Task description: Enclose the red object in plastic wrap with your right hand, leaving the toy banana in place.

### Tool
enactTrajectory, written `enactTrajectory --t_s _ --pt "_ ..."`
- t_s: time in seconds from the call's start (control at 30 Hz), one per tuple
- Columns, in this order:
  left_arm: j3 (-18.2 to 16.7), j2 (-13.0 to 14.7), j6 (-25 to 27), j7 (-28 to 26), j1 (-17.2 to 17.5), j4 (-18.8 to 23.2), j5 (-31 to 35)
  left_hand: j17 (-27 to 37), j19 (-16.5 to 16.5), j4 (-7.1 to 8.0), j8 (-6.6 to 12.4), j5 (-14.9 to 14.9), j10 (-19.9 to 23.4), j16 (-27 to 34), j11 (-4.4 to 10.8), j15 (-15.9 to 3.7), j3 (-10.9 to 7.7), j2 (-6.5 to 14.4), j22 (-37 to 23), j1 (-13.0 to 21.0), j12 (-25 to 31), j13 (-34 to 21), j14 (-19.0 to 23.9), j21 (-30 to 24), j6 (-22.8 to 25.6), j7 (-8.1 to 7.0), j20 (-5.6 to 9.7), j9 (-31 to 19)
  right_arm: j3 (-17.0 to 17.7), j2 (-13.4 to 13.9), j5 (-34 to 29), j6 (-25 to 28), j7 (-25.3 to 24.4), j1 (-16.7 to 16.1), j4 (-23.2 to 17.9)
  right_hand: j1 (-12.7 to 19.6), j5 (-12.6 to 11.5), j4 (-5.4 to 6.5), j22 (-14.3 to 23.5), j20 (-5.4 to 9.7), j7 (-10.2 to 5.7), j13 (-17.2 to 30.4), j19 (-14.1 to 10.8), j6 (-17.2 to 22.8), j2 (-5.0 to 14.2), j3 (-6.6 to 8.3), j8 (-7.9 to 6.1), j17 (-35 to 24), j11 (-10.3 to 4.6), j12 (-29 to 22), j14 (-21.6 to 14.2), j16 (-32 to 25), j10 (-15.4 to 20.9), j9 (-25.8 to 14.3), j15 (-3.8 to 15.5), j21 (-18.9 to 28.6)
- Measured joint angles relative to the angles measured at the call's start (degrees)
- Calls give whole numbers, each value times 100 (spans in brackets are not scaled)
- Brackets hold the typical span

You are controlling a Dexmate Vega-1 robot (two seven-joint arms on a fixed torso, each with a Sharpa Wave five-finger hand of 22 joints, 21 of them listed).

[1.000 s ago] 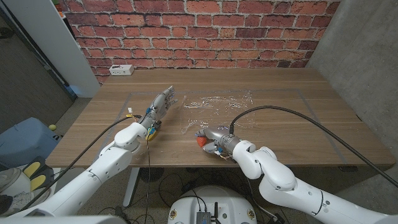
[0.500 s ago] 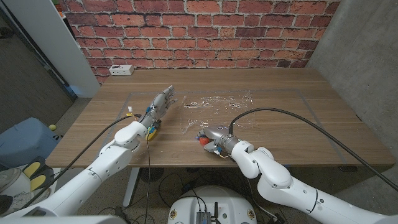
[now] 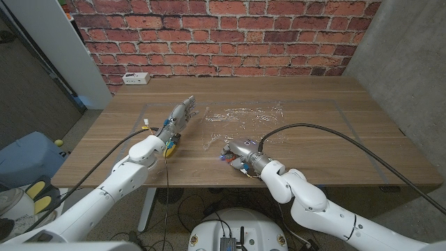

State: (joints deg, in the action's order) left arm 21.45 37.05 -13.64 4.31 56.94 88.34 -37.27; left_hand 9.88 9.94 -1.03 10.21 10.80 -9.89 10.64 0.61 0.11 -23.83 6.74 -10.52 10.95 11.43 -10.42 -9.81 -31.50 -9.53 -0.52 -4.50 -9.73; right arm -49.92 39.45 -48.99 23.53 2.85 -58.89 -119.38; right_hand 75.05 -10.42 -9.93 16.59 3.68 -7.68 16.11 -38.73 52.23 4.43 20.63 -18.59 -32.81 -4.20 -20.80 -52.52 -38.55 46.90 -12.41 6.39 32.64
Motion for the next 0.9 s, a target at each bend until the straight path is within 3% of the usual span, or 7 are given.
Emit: enactTrajectory --t_s 0.1,0.13,0.23,0.33,0.37,0.5,0.9 --pt "2 -3 11 0 -4 -2 -1 0 0 0 0 0 0 0 0 0 0 0 0 0 0 0 0 0 -22 -22 0 0 69 15 4 -41 -122 -55 38 0 0 0 7 0 0 5 1 0 0 0 0 -4 0 0 0 0 0 0 0 21" --pt "10 -12 13 0 -17 -16 -1 0 0 0 0 0 0 0 0 0 0 0 0 0 0 0 0 0 -31 -31 0 0 87 16 3 -169 -468 -70 51 0 0 0 7 0 0 14 1 0 0 0 0 -23 0 0 0 19 0 0 0 43" --pt "16 -18 14 -1 -31 -26 -1 0 0 0 0 0 0 0 0 0 0 0 0 0 0 0 0 0 -31 -31 0 0 137 17 -10 -245 -709 -105 87 22 0 0 20 0 0 29 1 0 -22 0 0 -27 0 0 -1 21 0 -15 -1 65" --pt "16 -18 16 0 -31 -26 -2 0 0 0 0 0 0 0 0 0 0 0 0 0 0 0 0 0 -31 -31 0 0 194 8 -10 -245 -709 -131 127 22 0 0 32 0 1 32 1 0 -22 0 0 -38 0 1 -1 42 0 -26 -1 86" --pt "22 -29 16 0 -56 -44 -1 0 0 0 0 0 0 0 0 0 0 0 0 0 0 0 0 0 -31 -31 0 0 224 -3 -50 -349 -1034 -138 148 22 0 1 32 0 1 48 1 0 -22 1 0 -49 0 1 -1 42 0 -26 -1 91" --pt "22 -29 18 1 -56 -44 -1 0 0 0 0 0 0 0 0 0 0 0 0 0 0 0 0 0 -31 -31 0 0 283 -38 -50 -349 -1034 -139 200 22 0 1 32 0 1 54 2 -1 -22 1 0 -54 0 2 -2 41 0 -26 -2 108" --pt "17 -61 18 -11 -79 -93 -7 0 0 0 0 0 0 0 0 0 0 0 0 0 0 0 0 44 -31 -31 0 0 413 -204 -99 -613 -1728 67 488 90 1 3 59 -1 21 83 48 19 -90 3 1 -107 -20 13 -3 84 21 -26 -3 197"
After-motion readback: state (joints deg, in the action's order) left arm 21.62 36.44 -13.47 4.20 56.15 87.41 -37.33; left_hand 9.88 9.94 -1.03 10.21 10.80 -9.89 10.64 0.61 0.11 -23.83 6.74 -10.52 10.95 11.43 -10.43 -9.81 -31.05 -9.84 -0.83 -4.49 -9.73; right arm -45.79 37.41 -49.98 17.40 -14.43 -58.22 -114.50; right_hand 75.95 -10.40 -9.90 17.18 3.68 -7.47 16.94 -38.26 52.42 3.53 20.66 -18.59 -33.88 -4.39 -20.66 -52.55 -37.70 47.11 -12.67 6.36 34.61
